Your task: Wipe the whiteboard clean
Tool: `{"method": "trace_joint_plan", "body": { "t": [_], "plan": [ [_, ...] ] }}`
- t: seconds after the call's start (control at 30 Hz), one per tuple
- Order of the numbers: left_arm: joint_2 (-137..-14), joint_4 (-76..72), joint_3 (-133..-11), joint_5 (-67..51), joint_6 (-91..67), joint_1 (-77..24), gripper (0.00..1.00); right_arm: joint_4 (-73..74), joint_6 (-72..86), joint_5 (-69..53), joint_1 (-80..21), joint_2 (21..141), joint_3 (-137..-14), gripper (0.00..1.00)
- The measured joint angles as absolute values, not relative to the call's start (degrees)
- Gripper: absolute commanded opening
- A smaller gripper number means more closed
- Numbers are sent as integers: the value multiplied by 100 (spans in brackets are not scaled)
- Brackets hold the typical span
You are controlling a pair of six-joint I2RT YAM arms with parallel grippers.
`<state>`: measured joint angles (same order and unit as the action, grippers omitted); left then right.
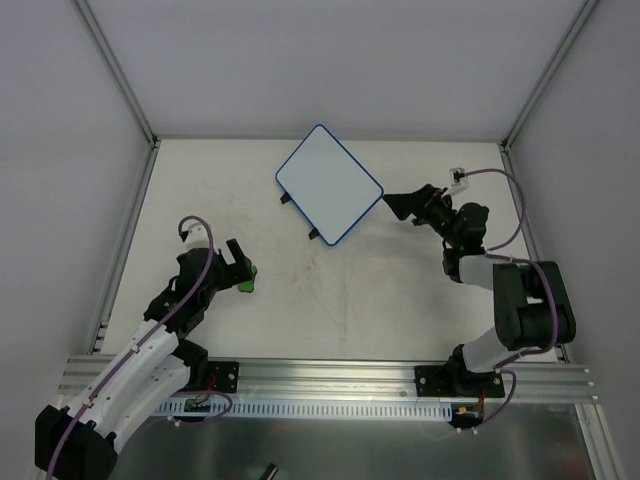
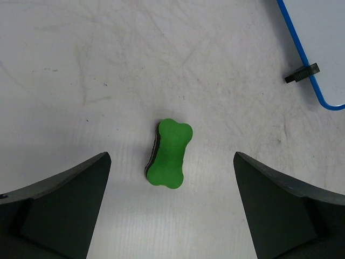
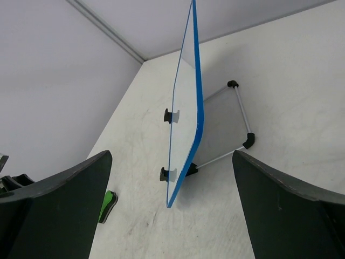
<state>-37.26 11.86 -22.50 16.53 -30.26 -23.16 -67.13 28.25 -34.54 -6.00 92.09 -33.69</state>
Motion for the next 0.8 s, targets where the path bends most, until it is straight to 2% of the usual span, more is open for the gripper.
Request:
{"method": "trace_joint_plan", "body": {
  "t": [0.13, 0.47, 0.67, 0.8],
  "plan": [
    [-3706, 1140, -2228, 1645, -2993, -2316, 99, -5905, 2517, -2936, -532, 8066, -2897, 99],
    [-3854, 1114, -2222, 1393, -2733, -2316, 99, -1964, 1059, -1664, -550, 4453, -2735, 99],
    [-3706, 1103, -2222, 1330, -2633, -2316, 99, 16, 427, -1142, -550, 3208, -2692, 99],
    [-3514, 1087, -2189, 1245, -2635, -2316, 99, 812, 285, -958, -550, 2644, -2523, 99]
  ]
}}
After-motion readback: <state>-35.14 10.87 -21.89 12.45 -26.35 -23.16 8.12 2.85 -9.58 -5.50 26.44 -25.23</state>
